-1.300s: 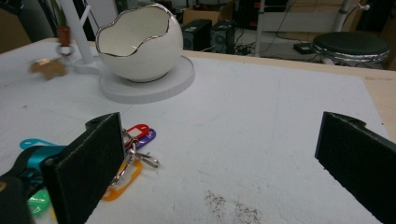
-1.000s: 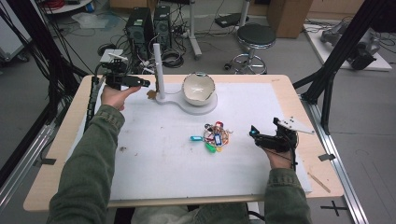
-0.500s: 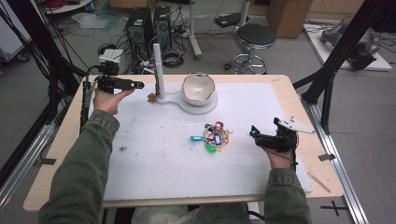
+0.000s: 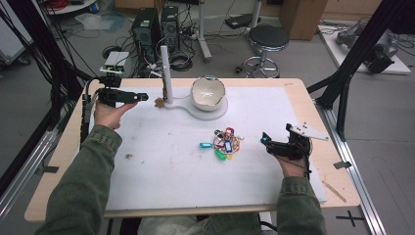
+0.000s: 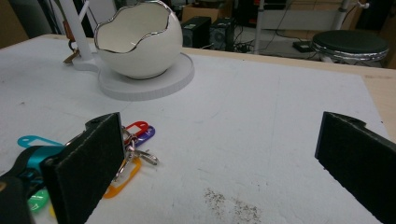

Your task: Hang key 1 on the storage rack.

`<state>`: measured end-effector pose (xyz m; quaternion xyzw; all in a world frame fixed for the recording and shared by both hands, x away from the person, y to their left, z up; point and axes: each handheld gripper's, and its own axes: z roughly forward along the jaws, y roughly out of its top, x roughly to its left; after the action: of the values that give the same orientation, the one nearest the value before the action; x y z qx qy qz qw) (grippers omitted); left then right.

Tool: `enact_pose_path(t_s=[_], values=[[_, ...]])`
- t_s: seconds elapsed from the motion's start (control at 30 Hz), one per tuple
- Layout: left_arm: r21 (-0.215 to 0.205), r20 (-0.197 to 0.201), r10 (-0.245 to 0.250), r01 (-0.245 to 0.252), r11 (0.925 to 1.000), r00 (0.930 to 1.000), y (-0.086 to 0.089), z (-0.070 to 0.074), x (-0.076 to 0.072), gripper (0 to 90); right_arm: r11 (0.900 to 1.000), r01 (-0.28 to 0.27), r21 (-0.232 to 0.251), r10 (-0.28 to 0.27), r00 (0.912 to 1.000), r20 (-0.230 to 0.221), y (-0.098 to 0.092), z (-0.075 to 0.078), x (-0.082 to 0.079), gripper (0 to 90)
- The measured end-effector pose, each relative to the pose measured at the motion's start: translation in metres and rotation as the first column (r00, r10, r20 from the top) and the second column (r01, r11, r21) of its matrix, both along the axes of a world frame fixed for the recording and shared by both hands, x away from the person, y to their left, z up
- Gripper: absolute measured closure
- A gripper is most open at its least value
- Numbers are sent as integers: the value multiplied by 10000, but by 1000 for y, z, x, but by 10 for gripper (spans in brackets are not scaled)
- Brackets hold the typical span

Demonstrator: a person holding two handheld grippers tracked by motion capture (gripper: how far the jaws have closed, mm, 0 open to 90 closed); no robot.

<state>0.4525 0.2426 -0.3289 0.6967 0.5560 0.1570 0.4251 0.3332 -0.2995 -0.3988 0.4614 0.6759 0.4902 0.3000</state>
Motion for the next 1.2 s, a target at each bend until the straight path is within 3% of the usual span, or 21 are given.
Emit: enact_pose_path(t_s=[0.57,0.7,0.87,1.0,1.2], values=[[173,897,-435,421,9990,9950,-5,12,-40,17,10000,34,-24,-34,10000,26,-1,0,0,7],[188,939,-527,511,9985,9942,-5,11,-46,17,10000,52,0,-52,10000,7,-2,0,-1,7],[-136,1062,-532,549,9984,9929,-3,6,-57,17,10000,78,-3,-78,10000,27,-2,0,-1,7],[3,1091,-481,483,9988,9929,0,1,-63,16,10000,81,14,-81,10000,24,-2,0,-1,7],[-184,1207,-470,496,9986,9916,5,-4,-71,16,10000,83,34,-83,10000,-8,-2,0,-1,7]])
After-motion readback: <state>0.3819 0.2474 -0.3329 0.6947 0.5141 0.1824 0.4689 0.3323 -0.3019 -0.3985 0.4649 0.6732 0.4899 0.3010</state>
